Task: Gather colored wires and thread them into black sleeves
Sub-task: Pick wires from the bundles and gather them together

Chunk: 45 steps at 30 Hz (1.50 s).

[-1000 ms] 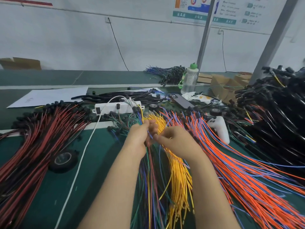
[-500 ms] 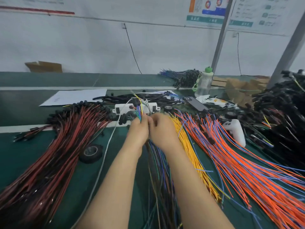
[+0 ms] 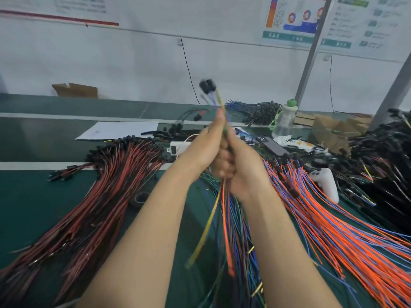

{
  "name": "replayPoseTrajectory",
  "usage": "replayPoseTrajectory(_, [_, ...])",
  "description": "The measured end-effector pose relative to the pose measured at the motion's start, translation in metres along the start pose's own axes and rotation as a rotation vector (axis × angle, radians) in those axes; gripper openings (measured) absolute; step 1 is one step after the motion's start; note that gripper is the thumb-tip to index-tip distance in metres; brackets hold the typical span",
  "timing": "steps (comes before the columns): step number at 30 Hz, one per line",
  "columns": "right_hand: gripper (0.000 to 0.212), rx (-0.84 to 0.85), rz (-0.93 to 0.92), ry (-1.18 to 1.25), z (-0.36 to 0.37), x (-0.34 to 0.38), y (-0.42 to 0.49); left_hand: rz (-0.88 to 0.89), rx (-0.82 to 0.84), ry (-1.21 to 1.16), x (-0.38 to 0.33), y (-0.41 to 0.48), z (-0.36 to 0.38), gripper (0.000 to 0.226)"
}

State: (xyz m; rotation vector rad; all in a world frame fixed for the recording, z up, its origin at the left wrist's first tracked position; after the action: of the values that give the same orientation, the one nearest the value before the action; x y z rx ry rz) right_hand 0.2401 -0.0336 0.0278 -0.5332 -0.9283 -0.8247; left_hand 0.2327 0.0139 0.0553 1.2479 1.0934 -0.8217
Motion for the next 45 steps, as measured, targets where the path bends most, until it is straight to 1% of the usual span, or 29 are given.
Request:
replayPoseTrajectory(2, [0.045, -0.084, -0.148, 0.208, -0.012, 0.034, 0.001, -0.085, 0.187, -0.125, 0.009, -0.012, 0.027, 0.048])
replayPoseTrajectory(4, [0.044, -0.110, -0.265, 0.383, -0.030, 0.061, 0.000, -0.149, 0.398, -0.120, 0.024, -0.031, 0.045, 0.044])
replayPoseTrajectory(6, [0.045, -0.151, -0.337, 0.433, -0.052, 0.077, -0.004, -0.163, 0.503, -0.021, 0.039, -0.044, 0.045, 0.040])
replayPoseTrajectory(7, [0.045, -0.170, -0.359, 0.439, -0.063, 0.080, -0.006, -0.155, 0.504, 0.018, 0.044, -0.046, 0.042, 0.037])
replayPoseTrajectory(8, [0.045, -0.179, -0.374, 0.453, -0.072, 0.079, -0.007, -0.143, 0.482, 0.055, 0.047, -0.046, 0.039, 0.036])
replayPoseTrajectory(10, [0.044, -0.140, -0.360, 0.503, -0.082, 0.067, -0.006, -0.108, 0.429, 0.131, 0.051, -0.042, 0.036, 0.035])
replayPoseTrajectory(13, [0.044, -0.038, -0.205, 0.509, -0.078, 0.029, 0.000, -0.064, 0.413, 0.218, 0.057, -0.035, 0.041, 0.036])
replayPoseTrajectory(15, [0.045, -0.078, -0.155, 0.519, -0.087, 0.012, 0.001, -0.085, 0.437, 0.256, 0.069, -0.033, 0.041, 0.033])
replayPoseTrajectory(17, [0.047, -0.176, -0.199, 0.540, -0.108, 0.012, -0.003, -0.146, 0.478, 0.184, 0.085, -0.039, 0.036, 0.029])
replayPoseTrajectory(19, [0.048, -0.241, -0.272, 0.553, -0.129, 0.019, -0.008, -0.227, 0.456, 0.011, 0.100, -0.045, 0.023, 0.029])
replayPoseTrajectory(21, [0.048, -0.269, -0.313, 0.573, -0.143, 0.022, -0.010, -0.294, 0.307, -0.143, 0.115, -0.045, 0.001, 0.032])
replayPoseTrajectory(23, [0.047, -0.275, -0.334, 0.597, -0.149, 0.021, -0.009, -0.329, 0.073, -0.302, 0.129, -0.041, -0.017, 0.030])
replayPoseTrajectory(25, [0.045, -0.287, -0.329, 0.602, -0.150, 0.014, -0.005, -0.326, -0.180, -0.412, 0.144, -0.038, -0.026, 0.026])
replayPoseTrajectory(26, [0.045, -0.295, -0.314, 0.596, -0.149, 0.007, -0.002, -0.327, -0.277, -0.460, 0.150, -0.037, -0.025, 0.028])
replayPoseTrajectory(27, [0.044, -0.301, -0.291, 0.587, -0.147, -0.001, 0.001, -0.334, -0.342, -0.524, 0.155, -0.037, -0.019, 0.031])
replayPoseTrajectory(28, [0.043, -0.302, -0.262, 0.578, -0.143, -0.011, 0.005, -0.340, -0.368, -0.590, 0.159, -0.036, -0.011, 0.034])
replayPoseTrajectory(32, [0.046, -0.247, -0.170, 0.594, -0.124, -0.042, 0.017, -0.351, -0.311, -0.725, 0.164, -0.038, 0.019, 0.041])
replayPoseTrajectory(34, [0.048, -0.226, -0.177, 0.584, -0.119, -0.044, 0.018, -0.376, -0.300, -0.771, 0.167, -0.041, 0.022, 0.045])
replayPoseTrajectory(36, [0.049, -0.239, -0.225, 0.568, -0.123, -0.039, 0.016, -0.389, -0.247, -0.777, 0.167, -0.042, 0.023, 0.048])
replayPoseTrajectory(39, [0.049, -0.276, -0.277, 0.538, -0.130, -0.031, 0.010, -0.455, -0.156, -0.748, 0.171, -0.047, 0.028, 0.042])
replayPoseTrajectory(42, [0.049, -0.273, -0.289, 0.530, -0.129, -0.029, 0.008, -0.499, -0.060, -0.731, 0.172, -0.052, 0.041, 0.038])
replayPoseTrajectory(45, [0.046, -0.257, -0.270, 0.492, -0.122, -0.031, 0.008, -0.474, -0.052, -0.721, 0.169, -0.051, 0.049, 0.034])
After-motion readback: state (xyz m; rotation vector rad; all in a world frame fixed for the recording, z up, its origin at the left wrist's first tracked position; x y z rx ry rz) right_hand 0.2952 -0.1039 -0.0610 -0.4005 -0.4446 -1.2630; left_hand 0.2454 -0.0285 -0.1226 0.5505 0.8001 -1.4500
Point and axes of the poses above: each hand's wrist, its own y-axis towards the middle knuckle, its own z-axis out of the palm, x = y × z, the point moved 10 cm from there along y, towards the middle knuckle, and after that the axes turned 9 degrees about z, right-handed, at the moved point
